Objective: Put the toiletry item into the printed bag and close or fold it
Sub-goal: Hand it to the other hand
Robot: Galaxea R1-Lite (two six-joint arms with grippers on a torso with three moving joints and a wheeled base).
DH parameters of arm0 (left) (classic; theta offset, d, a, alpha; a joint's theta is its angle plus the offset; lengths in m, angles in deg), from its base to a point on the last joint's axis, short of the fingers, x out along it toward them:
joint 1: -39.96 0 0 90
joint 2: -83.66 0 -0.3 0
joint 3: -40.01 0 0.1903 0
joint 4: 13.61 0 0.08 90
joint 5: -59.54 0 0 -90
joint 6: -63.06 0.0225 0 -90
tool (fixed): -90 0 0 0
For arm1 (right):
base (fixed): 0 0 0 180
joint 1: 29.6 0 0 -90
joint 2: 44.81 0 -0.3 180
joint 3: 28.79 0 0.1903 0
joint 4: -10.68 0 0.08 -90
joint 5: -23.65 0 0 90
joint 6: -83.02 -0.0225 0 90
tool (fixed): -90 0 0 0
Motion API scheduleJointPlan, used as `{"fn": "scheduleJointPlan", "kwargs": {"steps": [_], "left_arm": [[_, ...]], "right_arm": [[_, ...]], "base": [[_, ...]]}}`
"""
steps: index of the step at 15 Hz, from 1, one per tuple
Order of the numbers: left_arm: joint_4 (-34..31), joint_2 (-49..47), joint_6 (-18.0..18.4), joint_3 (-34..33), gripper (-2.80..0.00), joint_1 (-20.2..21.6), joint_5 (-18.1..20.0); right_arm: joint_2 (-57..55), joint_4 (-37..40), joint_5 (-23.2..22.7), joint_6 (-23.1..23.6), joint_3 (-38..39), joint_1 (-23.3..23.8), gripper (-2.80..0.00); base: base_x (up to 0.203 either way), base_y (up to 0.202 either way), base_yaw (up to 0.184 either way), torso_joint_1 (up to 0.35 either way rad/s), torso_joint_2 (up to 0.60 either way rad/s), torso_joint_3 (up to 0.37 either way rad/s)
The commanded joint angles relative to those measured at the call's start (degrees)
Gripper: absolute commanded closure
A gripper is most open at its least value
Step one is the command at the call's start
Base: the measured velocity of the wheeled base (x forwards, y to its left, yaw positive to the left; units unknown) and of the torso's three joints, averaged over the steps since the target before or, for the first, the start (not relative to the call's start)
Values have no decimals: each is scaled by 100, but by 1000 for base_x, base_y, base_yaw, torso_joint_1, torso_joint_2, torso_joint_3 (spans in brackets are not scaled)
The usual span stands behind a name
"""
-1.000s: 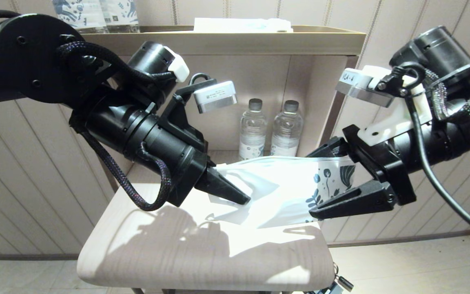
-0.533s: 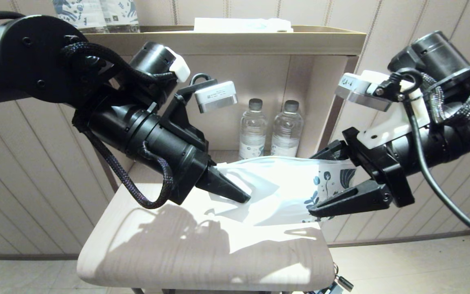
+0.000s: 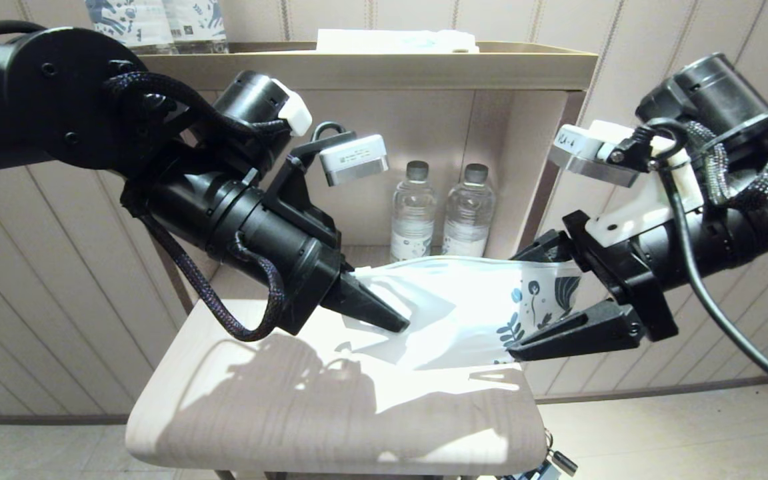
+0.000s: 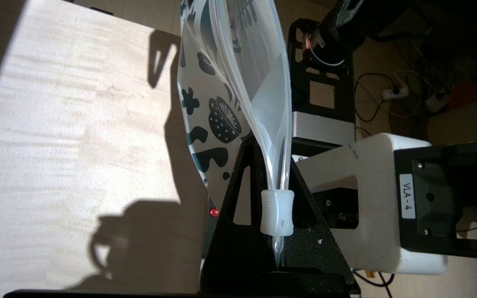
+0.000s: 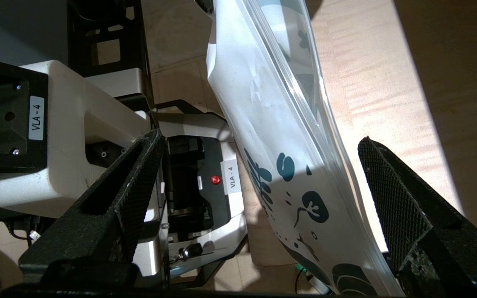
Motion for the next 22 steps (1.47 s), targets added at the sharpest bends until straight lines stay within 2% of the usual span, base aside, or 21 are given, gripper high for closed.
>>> {"fn": "scheduleJointPlan", "kwargs": {"steps": [1, 2, 18, 19, 22], "left_arm": [[-28, 0, 15, -2, 0, 0, 27], [-22, 0, 15, 0, 0, 1, 27], [-216, -205, -33, 202, 0, 79, -35], [-216, -196, -15, 202, -280, 79, -73], [-309, -145, 14, 244, -280, 88, -183]], "right_arm": [[-16, 26, -12, -5, -7, -17, -280], [-10, 15, -3, 18, 53, -10, 0], [-42, -23, -1, 25, 60, -30, 0], [-34, -23, -1, 25, 60, -30, 0], [2, -23, -1, 25, 42, -13, 0]], "base": [[0, 0, 0, 0, 0, 0], [0, 0, 0, 0, 0, 0], [0, 0, 0, 0, 0, 0], [0, 0, 0, 0, 0, 0], [0, 0, 0, 0, 0, 0]]}}
